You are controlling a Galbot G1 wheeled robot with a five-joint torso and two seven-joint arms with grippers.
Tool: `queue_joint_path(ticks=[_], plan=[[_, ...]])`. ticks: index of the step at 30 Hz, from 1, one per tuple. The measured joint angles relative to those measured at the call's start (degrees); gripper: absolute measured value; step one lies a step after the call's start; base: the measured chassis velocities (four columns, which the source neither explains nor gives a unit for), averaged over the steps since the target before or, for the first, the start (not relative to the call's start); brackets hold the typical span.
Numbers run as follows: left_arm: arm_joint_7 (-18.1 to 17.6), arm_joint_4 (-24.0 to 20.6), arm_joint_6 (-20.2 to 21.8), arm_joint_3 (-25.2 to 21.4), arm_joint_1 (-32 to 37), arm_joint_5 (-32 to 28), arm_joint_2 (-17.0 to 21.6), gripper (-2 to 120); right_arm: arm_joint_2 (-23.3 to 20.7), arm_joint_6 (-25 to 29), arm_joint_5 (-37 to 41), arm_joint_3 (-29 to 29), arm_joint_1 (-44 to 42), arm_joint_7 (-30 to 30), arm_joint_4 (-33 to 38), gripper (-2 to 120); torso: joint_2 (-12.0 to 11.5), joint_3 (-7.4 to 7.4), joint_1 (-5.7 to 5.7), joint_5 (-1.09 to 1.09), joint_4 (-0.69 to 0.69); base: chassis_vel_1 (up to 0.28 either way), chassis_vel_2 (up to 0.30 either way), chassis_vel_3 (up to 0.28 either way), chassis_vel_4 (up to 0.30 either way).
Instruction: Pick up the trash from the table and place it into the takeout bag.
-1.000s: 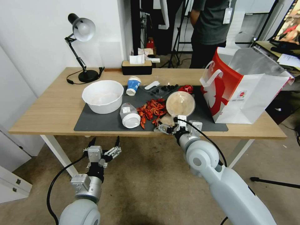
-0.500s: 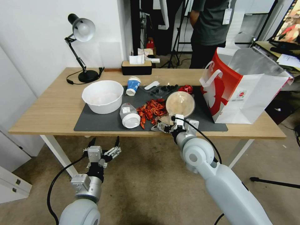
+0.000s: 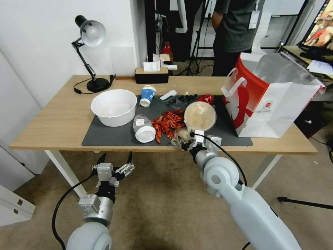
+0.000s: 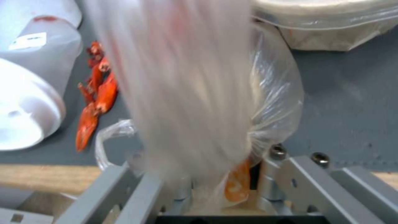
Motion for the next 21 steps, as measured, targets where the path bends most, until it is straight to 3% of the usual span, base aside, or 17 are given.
queue_joint_path(ticks=[4,13,21], plan=[[-0.09,-0.11,-0.41,-0.04,0.22,0.02,-0.04,100,-0.68,-0.24,-0.35,0.68,-0.62,-1.74,1.56,8,-0.01,0.01,0.01,-0.01,-0.01,0.000,0.000,0.000,0.000],[0.19,-0.75,0.34,-0.28,0.96,1.68,0.01,100,-2.44,1.59,-5.75,2.82,-3.19,-8.08,6.75,8,0.00,0.00,0.01,-0.01,-0.01,0.000,0.000,0.000,0.000],[0.16,-1.36,0.07,-0.63,0.95,1.20,-0.06,100,-7.69,9.63,-14.47,10.02,-2.63,-17.46,13.33,8,0.00,-0.01,0.01,0.00,-0.02,0.000,0.000,0.000,0.000]])
